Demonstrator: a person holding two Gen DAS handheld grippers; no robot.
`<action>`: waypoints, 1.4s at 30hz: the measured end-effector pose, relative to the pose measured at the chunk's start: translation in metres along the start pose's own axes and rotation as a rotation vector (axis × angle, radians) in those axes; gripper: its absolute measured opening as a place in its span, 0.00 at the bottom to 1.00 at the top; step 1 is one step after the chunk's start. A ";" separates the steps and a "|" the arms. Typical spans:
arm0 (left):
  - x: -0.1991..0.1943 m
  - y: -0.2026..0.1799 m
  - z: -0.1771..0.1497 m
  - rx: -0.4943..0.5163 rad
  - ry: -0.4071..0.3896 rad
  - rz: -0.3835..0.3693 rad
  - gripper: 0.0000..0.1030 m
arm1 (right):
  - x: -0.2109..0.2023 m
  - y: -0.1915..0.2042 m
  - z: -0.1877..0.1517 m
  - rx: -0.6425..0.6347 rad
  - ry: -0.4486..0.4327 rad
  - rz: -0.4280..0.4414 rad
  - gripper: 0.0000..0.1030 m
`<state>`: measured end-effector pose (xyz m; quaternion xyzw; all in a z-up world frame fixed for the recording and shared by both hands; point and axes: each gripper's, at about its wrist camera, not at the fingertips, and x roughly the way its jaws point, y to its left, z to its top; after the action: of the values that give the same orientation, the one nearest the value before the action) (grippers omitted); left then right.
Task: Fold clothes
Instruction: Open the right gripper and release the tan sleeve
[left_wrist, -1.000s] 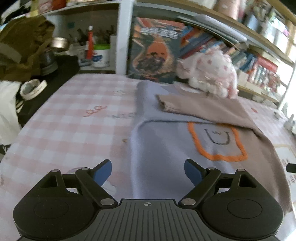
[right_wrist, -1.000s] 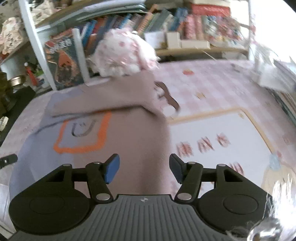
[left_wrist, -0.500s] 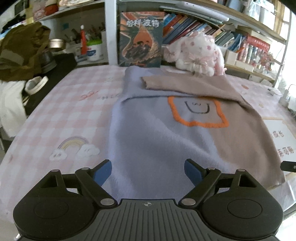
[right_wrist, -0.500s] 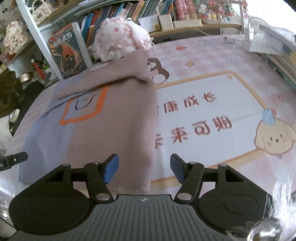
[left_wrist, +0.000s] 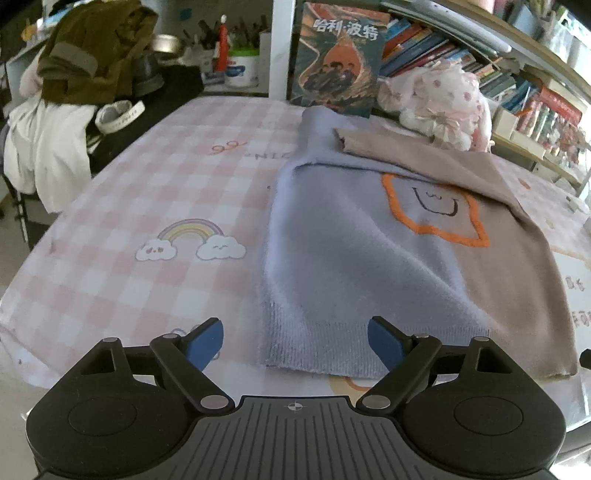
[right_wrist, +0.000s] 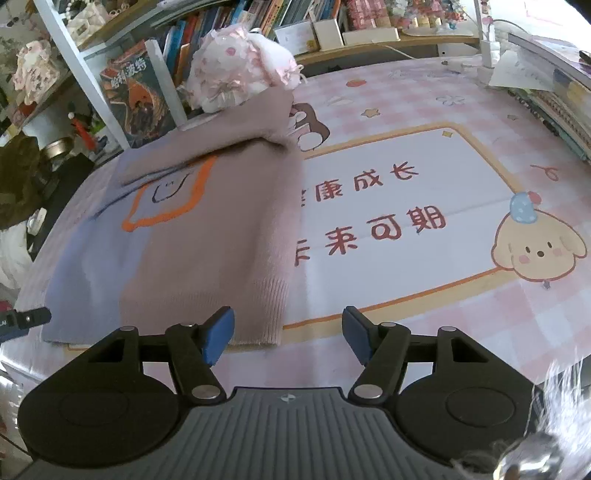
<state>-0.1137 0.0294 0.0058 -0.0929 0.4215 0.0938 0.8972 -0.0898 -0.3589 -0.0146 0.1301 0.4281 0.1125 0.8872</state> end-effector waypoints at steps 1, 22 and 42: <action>0.000 0.002 0.000 -0.012 -0.003 -0.002 0.84 | 0.000 0.000 0.001 0.003 -0.002 0.001 0.61; 0.033 0.040 0.014 -0.141 0.058 -0.056 0.30 | 0.033 0.027 0.019 -0.040 0.031 -0.090 0.32; 0.031 0.036 0.029 -0.104 0.054 -0.165 0.16 | 0.031 0.033 0.034 0.061 0.000 0.025 0.16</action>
<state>-0.0816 0.0743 -0.0028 -0.1761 0.4311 0.0389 0.8841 -0.0469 -0.3230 -0.0057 0.1626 0.4299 0.1103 0.8813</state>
